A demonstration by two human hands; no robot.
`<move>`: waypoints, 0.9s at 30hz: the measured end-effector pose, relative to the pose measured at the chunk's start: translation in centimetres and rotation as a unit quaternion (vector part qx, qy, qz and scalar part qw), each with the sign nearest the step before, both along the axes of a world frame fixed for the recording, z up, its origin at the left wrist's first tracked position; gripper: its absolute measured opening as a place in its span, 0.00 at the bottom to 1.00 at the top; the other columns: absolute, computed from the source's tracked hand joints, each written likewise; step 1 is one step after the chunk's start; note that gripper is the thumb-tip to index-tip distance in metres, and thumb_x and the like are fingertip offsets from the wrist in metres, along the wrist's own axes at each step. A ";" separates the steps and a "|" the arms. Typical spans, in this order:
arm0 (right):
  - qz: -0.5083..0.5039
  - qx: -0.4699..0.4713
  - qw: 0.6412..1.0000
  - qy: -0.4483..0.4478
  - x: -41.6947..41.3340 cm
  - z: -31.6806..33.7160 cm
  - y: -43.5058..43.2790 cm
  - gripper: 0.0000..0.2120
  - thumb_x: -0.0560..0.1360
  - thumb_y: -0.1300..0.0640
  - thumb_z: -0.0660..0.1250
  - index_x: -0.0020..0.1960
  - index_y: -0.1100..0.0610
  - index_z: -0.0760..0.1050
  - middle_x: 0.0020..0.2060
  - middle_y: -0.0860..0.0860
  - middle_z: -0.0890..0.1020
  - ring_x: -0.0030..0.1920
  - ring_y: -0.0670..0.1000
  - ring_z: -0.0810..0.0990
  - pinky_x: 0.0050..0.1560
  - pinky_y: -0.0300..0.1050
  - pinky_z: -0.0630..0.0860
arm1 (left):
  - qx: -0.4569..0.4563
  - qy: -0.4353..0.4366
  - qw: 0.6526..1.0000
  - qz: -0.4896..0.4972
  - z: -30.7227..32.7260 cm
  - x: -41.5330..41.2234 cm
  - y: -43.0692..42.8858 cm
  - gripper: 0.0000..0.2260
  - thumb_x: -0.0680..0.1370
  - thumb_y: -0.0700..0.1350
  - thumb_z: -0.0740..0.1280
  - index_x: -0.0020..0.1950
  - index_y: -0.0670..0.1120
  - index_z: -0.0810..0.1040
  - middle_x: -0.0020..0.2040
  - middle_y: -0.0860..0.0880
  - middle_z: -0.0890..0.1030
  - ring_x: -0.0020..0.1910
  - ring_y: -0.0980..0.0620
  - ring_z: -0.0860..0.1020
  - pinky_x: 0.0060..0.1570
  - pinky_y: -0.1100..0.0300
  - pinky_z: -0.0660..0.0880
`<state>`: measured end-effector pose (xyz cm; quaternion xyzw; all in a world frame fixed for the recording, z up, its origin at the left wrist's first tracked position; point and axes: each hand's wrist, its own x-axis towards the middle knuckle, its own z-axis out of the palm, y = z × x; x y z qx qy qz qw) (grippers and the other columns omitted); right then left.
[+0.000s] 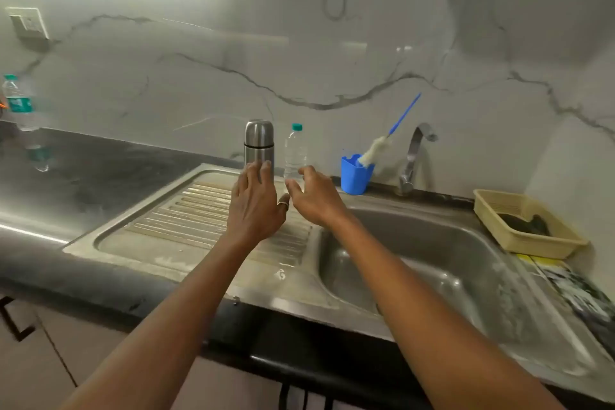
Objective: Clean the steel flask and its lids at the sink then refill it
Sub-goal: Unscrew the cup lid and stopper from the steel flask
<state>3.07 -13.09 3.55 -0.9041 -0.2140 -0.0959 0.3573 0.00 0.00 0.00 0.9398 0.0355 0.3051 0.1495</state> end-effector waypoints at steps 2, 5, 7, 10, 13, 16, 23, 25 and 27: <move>0.008 0.021 1.000 0.018 1.4 0.0 1.8 0.27 0.84 0.45 0.60 0.76 0.59 0.64 0.73 0.57 0.72 0.72 0.57 0.71 0.69 0.53 0.70 | -0.045 -0.014 0.999 0.018 -0.3 1.2 1.3 0.38 0.76 0.50 0.72 0.78 0.39 0.56 0.76 0.36 0.61 0.77 0.35 0.60 0.75 0.41 0.62; 0.005 0.062 0.997 0.039 3.6 0.3 4.3 0.32 0.82 0.41 0.61 0.78 0.59 0.59 0.75 0.58 0.69 0.73 0.58 0.70 0.70 0.53 0.69 | -0.109 0.007 0.994 0.026 -0.7 3.0 2.8 0.44 0.75 0.49 0.73 0.80 0.37 0.50 0.78 0.35 0.56 0.79 0.35 0.55 0.76 0.41 0.58; 0.005 0.086 0.995 0.043 5.2 0.5 5.8 0.36 0.80 0.40 0.64 0.78 0.59 0.58 0.74 0.59 0.70 0.72 0.59 0.71 0.68 0.52 0.70 | -0.154 0.028 0.988 0.017 -1.1 4.6 3.6 0.46 0.75 0.50 0.74 0.81 0.37 0.47 0.81 0.35 0.52 0.81 0.36 0.51 0.78 0.43 0.54; 0.021 0.101 0.994 0.043 6.8 0.7 7.7 0.34 0.78 0.40 0.69 0.74 0.58 0.62 0.65 0.57 0.78 0.64 0.59 0.79 0.57 0.48 0.74 | -0.215 0.029 0.976 -0.007 -1.6 6.9 4.7 0.46 0.74 0.52 0.75 0.82 0.41 0.51 0.80 0.38 0.57 0.79 0.37 0.57 0.77 0.42 0.59; 0.028 0.115 0.992 0.037 8.0 0.6 9.1 0.31 0.75 0.40 0.72 0.67 0.57 0.65 0.55 0.52 0.80 0.56 0.56 0.82 0.53 0.47 0.77 | -0.276 -0.028 0.960 -0.042 -1.5 7.8 4.7 0.35 0.73 0.49 0.76 0.75 0.43 0.62 0.64 0.45 0.72 0.62 0.43 0.75 0.59 0.44 0.76; 0.019 0.117 0.993 0.026 8.4 0.6 9.4 0.30 0.75 0.41 0.73 0.66 0.57 0.66 0.56 0.53 0.81 0.54 0.56 0.82 0.55 0.50 0.79 | -0.295 -0.050 0.953 -0.041 -1.2 7.9 4.4 0.30 0.75 0.46 0.75 0.72 0.44 0.64 0.56 0.49 0.74 0.50 0.50 0.76 0.45 0.54 0.72; 0.025 0.082 0.996 0.003 6.2 1.2 7.6 0.29 0.74 0.40 0.74 0.63 0.57 0.66 0.53 0.51 0.79 0.53 0.54 0.81 0.54 0.50 0.80 | -0.329 -0.037 0.942 -0.050 -0.7 6.0 3.8 0.23 0.76 0.44 0.74 0.65 0.44 0.67 0.51 0.48 0.79 0.49 0.46 0.80 0.44 0.55 0.75; 0.028 0.083 0.996 -0.002 5.1 1.4 6.7 0.30 0.74 0.41 0.74 0.64 0.57 0.66 0.54 0.52 0.80 0.54 0.54 0.82 0.55 0.51 0.80 | -0.318 -0.041 0.946 -0.053 -0.5 5.0 3.0 0.22 0.76 0.44 0.74 0.65 0.44 0.68 0.50 0.48 0.78 0.49 0.46 0.79 0.44 0.55 0.74; 0.027 0.089 0.996 0.004 4.0 1.9 5.7 0.29 0.75 0.41 0.74 0.65 0.58 0.66 0.53 0.51 0.78 0.52 0.53 0.81 0.53 0.48 0.79 | -0.313 -0.037 0.947 -0.065 -0.1 3.9 2.2 0.23 0.75 0.44 0.75 0.65 0.45 0.68 0.52 0.48 0.78 0.48 0.48 0.78 0.45 0.54 0.74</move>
